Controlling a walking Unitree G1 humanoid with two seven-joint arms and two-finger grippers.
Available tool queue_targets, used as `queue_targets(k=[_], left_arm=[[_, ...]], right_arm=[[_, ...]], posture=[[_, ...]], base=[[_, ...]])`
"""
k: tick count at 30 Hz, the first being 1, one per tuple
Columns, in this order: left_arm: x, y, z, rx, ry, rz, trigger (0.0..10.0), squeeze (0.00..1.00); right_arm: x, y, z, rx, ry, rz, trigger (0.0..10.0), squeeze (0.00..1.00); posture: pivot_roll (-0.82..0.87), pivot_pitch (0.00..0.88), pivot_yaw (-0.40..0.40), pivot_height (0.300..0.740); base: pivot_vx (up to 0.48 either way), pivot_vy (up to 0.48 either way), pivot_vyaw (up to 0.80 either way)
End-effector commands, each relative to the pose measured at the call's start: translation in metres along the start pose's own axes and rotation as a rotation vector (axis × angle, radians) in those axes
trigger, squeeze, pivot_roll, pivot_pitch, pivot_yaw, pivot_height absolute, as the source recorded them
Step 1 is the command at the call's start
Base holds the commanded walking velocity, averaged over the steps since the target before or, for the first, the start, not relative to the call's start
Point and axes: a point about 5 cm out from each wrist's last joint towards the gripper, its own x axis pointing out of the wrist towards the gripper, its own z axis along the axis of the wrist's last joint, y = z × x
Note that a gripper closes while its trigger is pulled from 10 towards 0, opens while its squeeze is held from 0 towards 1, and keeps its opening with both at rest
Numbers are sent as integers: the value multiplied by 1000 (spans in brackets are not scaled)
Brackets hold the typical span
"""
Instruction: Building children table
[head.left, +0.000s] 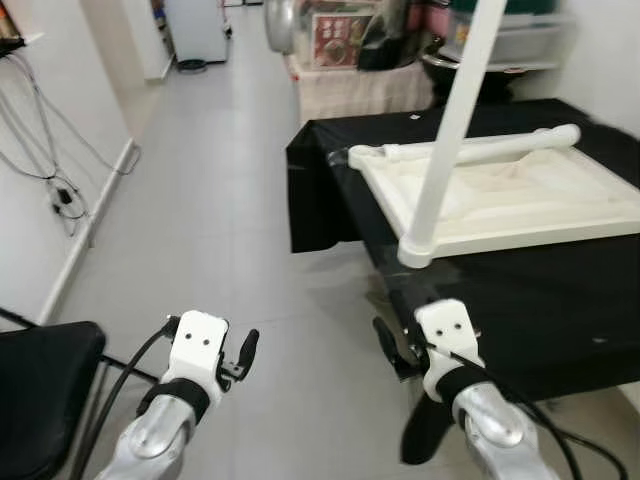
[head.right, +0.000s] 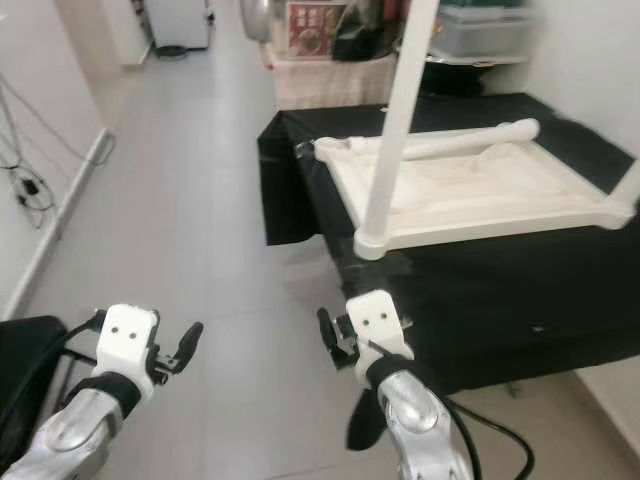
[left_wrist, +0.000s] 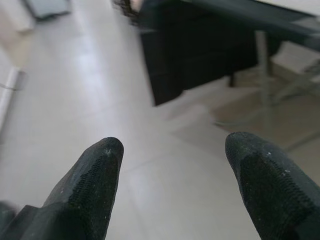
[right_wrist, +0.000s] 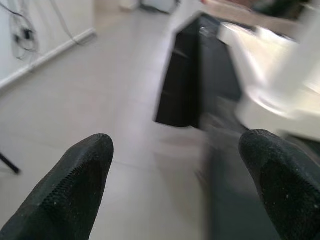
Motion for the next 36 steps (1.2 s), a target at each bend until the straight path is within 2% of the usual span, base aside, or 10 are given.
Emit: queue_targets(k=[1,6,14,18,36], left_arm=[[2,3,-4,28,8,10,10000,0],[3,0,-2,18,-20,-22,10000,0],[9,1,-3,-3,-28,-13,10000,0],[10,1,-4,-4,-31,-13,10000,0],[15,0,-5,-9,-51,-24,10000,0]], right_arm=[[3,7,1,8,-12,28,10000,0],[8,7,0,10,-15,35,10000,0],[14,5,-2,-7,-15,46,10000,0],[15,5,-3,10,-10,50,10000,0],[20,4,-7,20,-9,78,10000,0]], posture=[[44,62,13,740],[41,53,12,740],[39,42,8,740],[39,40,5,740],[33,26,1,740]], base=[[0,0,0],[0,0,0],[0,0,0],[261,0,-800],[295,0,0]])
